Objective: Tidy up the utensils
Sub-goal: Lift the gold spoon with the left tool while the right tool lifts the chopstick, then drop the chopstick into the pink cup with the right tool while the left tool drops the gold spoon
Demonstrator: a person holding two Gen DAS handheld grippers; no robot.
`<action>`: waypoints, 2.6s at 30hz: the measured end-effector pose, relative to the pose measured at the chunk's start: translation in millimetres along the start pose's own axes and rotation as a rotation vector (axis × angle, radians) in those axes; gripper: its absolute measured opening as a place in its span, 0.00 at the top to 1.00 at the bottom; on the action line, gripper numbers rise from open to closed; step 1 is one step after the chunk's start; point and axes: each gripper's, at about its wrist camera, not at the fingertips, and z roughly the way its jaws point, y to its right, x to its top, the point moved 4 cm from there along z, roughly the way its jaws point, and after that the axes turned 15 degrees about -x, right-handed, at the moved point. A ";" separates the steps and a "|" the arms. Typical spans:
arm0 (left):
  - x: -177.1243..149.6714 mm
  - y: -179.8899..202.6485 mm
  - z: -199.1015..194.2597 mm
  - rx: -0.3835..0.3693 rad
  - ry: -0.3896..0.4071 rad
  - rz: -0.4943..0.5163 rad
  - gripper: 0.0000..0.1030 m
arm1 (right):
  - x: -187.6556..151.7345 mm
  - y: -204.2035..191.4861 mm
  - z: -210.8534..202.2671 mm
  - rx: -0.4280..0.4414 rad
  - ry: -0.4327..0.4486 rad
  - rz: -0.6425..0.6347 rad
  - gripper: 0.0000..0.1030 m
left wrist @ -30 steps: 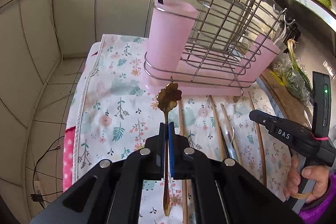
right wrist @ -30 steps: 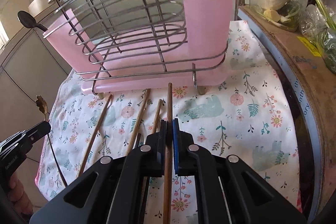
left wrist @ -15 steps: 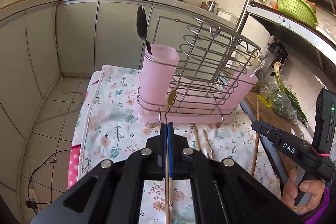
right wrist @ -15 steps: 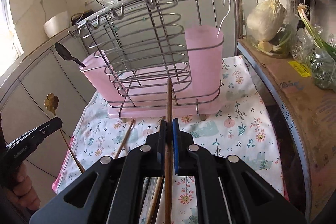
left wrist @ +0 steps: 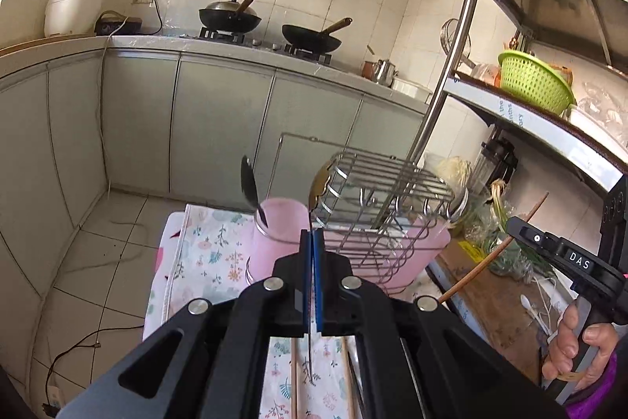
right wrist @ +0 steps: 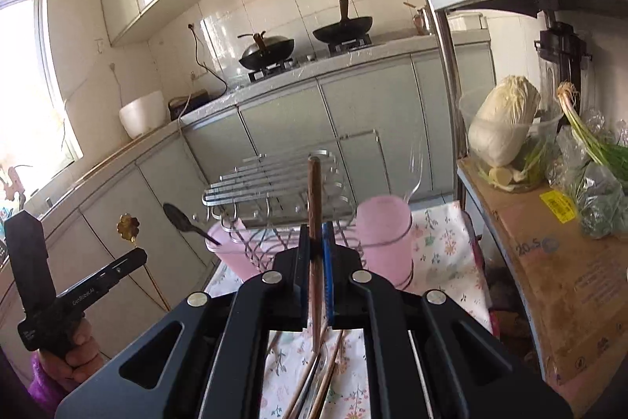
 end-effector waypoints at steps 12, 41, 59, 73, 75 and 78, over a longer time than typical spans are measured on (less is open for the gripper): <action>77.2 7.0 5.0 -0.002 0.154 0.027 0.99 | 86.8 2.3 -21.6 -0.053 0.203 -0.032 0.94; 25.4 -29.9 97.3 0.098 0.041 0.077 0.99 | 36.8 21.6 72.0 -0.152 0.048 -0.061 0.94; 11.0 -39.6 83.5 0.094 0.029 0.013 0.81 | 21.8 19.3 72.3 -0.120 -0.015 -0.081 0.73; -1.9 -41.9 36.9 0.059 0.063 -0.055 0.79 | 12.8 11.7 42.8 -0.117 0.032 -0.114 0.63; -2.9 -38.8 30.2 0.055 0.072 -0.051 0.79 | 11.2 10.0 38.0 -0.111 0.034 -0.119 0.63; -5.8 -33.0 22.8 0.042 0.078 -0.039 0.79 | 8.3 6.9 28.8 -0.105 0.044 -0.131 0.63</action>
